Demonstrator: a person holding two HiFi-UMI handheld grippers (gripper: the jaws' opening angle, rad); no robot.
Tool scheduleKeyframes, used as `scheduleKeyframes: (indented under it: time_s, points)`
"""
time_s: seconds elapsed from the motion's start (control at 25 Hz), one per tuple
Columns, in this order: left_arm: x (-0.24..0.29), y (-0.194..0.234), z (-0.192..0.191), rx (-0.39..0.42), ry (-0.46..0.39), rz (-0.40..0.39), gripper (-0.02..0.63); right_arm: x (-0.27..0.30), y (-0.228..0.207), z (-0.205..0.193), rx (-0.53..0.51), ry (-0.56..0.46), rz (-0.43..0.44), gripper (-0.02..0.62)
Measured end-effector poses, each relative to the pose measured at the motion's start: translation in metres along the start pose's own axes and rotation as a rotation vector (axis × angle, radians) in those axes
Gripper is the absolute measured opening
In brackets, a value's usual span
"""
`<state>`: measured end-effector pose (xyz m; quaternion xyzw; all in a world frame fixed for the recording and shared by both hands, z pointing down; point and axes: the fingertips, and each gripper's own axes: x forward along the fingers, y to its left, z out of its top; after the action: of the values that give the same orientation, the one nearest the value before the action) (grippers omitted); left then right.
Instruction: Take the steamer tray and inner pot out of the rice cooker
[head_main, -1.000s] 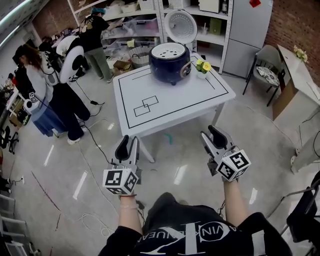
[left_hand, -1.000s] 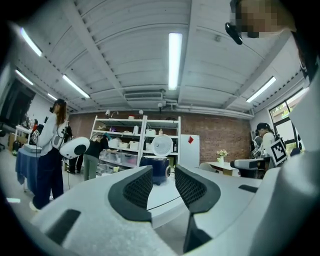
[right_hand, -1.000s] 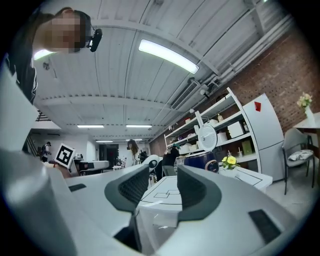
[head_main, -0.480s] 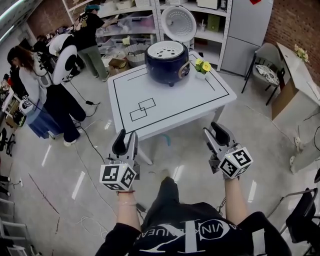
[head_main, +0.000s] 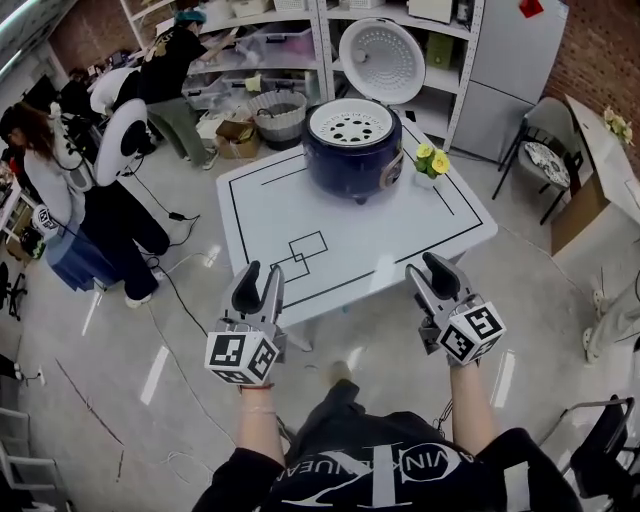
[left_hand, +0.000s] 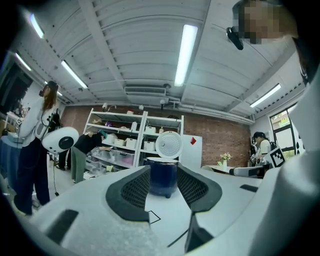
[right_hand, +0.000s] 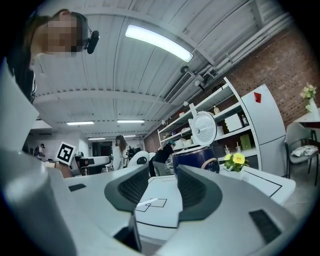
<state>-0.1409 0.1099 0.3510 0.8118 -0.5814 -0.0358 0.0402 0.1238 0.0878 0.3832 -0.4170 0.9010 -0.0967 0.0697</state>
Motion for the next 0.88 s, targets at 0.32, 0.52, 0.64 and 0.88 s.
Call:
scheduleKeyframes:
  time_s: [0.32, 0.52, 0.64, 0.88]
  points:
    - [0.066, 0.052, 0.003, -0.037, 0.006, -0.026, 0.138, 0.075, -0.025, -0.001, 0.006, 0.013, -0.026, 0.163]
    - [0.11, 0.069, 0.007, -0.046, -0.002, -0.076, 0.138, 0.112, -0.041, 0.0, 0.002, 0.015, -0.051, 0.163]
    - [0.131, 0.074, 0.006, -0.041, 0.003, -0.098, 0.138, 0.128, -0.051, 0.001, 0.0, 0.01, -0.063, 0.163]
    - [0.17, 0.081, -0.005, -0.068, 0.025, -0.119, 0.138, 0.152, -0.077, 0.004, -0.006, 0.02, -0.092, 0.163]
